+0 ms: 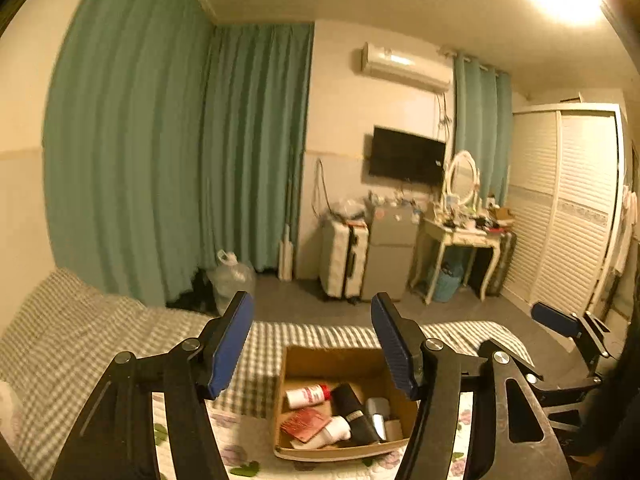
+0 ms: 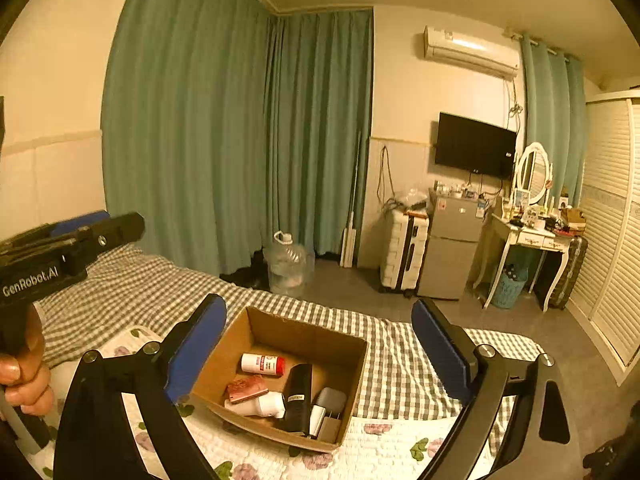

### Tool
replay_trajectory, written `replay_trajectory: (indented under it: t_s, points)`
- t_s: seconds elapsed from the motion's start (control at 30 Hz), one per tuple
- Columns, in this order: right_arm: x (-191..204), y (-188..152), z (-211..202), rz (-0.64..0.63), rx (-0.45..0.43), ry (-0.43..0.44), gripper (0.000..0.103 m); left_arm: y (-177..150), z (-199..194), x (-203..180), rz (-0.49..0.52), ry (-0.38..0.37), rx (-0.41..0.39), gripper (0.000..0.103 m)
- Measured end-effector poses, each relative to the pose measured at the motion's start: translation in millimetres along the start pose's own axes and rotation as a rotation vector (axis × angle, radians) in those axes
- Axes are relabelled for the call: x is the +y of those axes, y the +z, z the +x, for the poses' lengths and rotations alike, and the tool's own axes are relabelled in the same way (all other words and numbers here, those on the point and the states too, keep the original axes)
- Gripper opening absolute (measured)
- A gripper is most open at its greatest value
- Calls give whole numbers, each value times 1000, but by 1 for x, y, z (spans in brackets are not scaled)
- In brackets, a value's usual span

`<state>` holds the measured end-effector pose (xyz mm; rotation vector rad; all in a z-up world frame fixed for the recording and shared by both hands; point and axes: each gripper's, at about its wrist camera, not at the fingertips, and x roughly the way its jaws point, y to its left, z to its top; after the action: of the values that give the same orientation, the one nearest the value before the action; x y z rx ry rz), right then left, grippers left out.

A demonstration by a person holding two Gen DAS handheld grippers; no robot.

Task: Organize rigid objects

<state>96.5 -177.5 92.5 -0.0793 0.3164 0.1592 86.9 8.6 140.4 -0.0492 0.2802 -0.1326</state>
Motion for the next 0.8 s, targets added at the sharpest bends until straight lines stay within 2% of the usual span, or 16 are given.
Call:
replay_trajectory:
  t_s: [0.23, 0.4, 0.47, 0.6, 0.8]
  points:
    - [3, 0, -66, 14, -75, -24, 102, 1, -49, -9, 40, -26, -64, 67]
    - [5, -5, -101, 33, -131, -26, 103, -12, -72, -23, 113, -33, -98, 67]
    - [7, -9, -108, 34, -136, -34, 103, -21, -78, -27, 111, -31, -105, 67]
    - [10, -22, -116, 46, -144, -50, 103, -36, -79, -31, 89, -72, -78, 67]
    - [14, -47, -106, 61, -98, -68, 103, -59, -71, -32, 81, -65, -71, 67]
